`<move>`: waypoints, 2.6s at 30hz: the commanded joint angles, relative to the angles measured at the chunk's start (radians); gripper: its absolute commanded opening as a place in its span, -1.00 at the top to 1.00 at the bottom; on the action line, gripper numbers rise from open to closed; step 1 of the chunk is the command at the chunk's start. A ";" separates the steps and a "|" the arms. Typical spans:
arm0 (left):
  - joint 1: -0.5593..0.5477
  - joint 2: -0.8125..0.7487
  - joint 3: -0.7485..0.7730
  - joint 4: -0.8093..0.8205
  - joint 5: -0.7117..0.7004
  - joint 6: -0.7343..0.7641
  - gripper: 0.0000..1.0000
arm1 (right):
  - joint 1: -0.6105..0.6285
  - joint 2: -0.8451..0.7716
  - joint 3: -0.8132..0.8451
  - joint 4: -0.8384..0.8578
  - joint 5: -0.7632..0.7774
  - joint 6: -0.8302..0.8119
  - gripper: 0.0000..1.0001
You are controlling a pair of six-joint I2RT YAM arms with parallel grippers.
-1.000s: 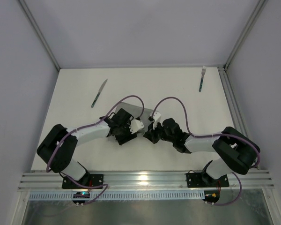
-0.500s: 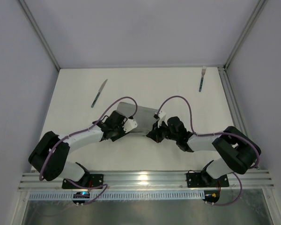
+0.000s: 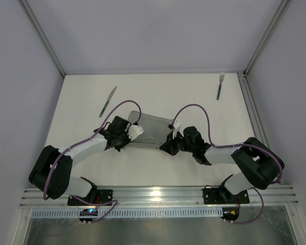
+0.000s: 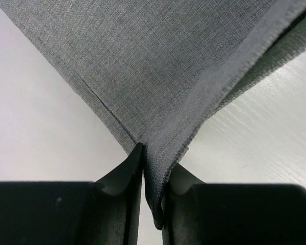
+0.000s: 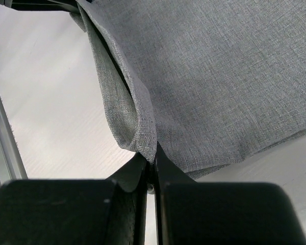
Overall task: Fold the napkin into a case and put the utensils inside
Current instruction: Fold the lower triangle-folded napkin at the center of the board, then smooth out the 2/3-rectangle-folded napkin at the center of the board.
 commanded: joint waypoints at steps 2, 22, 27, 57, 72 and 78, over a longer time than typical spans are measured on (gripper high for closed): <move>0.012 -0.024 0.046 -0.037 0.014 0.029 0.71 | -0.006 0.014 -0.003 0.041 -0.013 0.009 0.94; 0.033 -0.006 0.210 -0.584 0.335 0.253 0.99 | -0.009 -0.092 -0.006 -0.163 -0.123 0.196 0.92; 0.085 0.109 0.298 -0.595 0.419 0.290 0.85 | -0.036 -0.060 0.045 -0.183 -0.154 0.225 0.94; 0.297 0.049 0.232 -0.483 0.629 0.241 -0.64 | -0.188 0.192 0.157 -0.192 -0.241 0.368 0.94; 0.239 -0.055 0.111 -0.315 0.413 0.163 -0.93 | -0.188 0.195 0.180 -0.242 -0.229 0.344 0.94; 0.207 -0.018 0.098 -0.200 0.371 0.097 -0.55 | -0.190 0.195 0.191 -0.275 -0.229 0.322 0.94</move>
